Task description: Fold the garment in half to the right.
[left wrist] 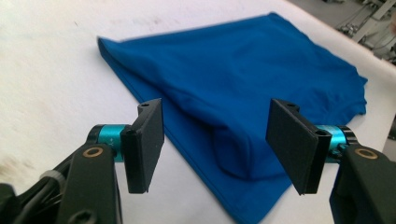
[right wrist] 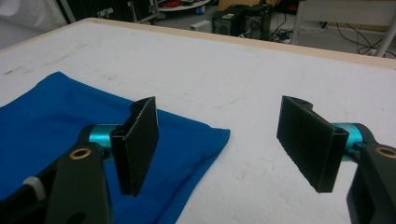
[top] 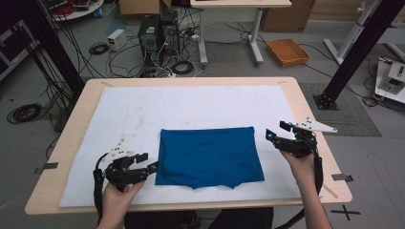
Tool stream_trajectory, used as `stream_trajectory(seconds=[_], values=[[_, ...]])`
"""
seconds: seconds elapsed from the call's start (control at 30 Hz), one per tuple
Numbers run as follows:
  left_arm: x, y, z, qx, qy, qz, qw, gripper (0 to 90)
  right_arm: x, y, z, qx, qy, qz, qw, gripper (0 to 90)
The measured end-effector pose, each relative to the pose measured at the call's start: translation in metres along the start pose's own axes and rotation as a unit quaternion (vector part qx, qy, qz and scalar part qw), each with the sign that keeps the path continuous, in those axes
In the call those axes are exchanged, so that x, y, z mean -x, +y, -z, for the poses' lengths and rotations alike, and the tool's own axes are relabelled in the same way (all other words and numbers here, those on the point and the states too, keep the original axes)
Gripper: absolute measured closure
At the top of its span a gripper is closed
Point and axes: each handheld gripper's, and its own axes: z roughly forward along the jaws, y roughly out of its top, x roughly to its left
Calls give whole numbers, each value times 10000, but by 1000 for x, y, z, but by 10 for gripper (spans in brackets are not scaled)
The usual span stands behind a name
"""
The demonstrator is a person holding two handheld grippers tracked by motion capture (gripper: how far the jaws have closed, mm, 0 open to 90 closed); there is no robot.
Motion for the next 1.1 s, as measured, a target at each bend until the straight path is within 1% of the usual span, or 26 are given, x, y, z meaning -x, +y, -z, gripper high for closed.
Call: stream_trajectory(seconds=[0.07, 0.17, 0.23, 0.27, 0.33, 0.43, 0.5, 0.53, 0.57, 0.6, 0.67, 0.7, 0.73, 0.77, 0.83, 0.87, 0.97, 1.0, 1.03, 1.1], values=[[2, -3, -4, -106, 20, -52, 9999, 379, 0, 0, -1, -12, 2, -5, 10000, 296], [2, -5, -10, -203, -44, -24, 9998, 416, -1, -1, -2, -34, 30, 25, 10000, 316], [3, -5, -13, -315, -91, 3, 9995, 440, -2, -1, -2, -44, 41, 40, 10000, 326], [3, -4, -14, -340, -108, -28, 9994, 459, -2, -1, -3, -41, 45, 39, 10000, 328], [4, -4, -17, -415, -100, -13, 9991, 464, -2, -2, -3, -41, 38, 13, 10000, 329], [5, -3, -22, -681, -88, 44, 9976, 465, -2, -4, -4, -53, 39, -3, 10000, 330], [5, -4, -26, -817, -147, 110, 9965, 508, -2, -4, -4, -70, 51, -28, 10000, 331], [6, -4, -29, -898, -91, 113, 9959, 510, -2, -5, -4, -67, 68, -24, 10000, 335], [6, -4, -30, -997, -73, 89, 9949, 532, -2, -6, -3, -89, 76, -50, 9999, 339], [6, -4, -31, -963, -59, 100, 9953, 554, -3, -8, -3, -118, 101, -99, 9998, 346], [6, -3, -32, -979, -117, 144, 9950, 628, -5, -15, -2, -162, 185, -146, 9996, 380], [6, -3, -32, -998, -116, 121, 9949, 643, -8, -19, 0, -202, 187, -131, 9995, 410], [6, -3, -32, -988, -131, 117, 9950, 655, -10, -24, 2, -249, 174, -116, 9995, 463], [7, -3, -32, -984, -145, 123, 9950, 664, -12, -29, 4, -344, 194, -152, 9991, 490], [9, -3, -30, -947, -164, 85, 9953, 687, -18, -39, 8, -545, 308, -227, 9978, 543], [9, -3, -29, -927, -189, 72, 9955, 697, -21, -45, 10, -674, 342, -261, 9968, 557], [9, -3, -28, -905, -228, 72, 9956, 719, -34, -61, 13, -966, 485, -376, 9934, 564], [9, -3, -28, -915, -242, 110, 9954, 722, -38, -65, 13, -1084, 548, -444, 9916, 564], [9, -3, -29, -935, -257, 128, 9952, 730, -42, -68, 12, -1159, 613, -480, 9902, 564], [9, -3, -30, -941, -273, 150, 9951, 744, -50, -71, 10, -1282, 720, -471, 9880, 584]])
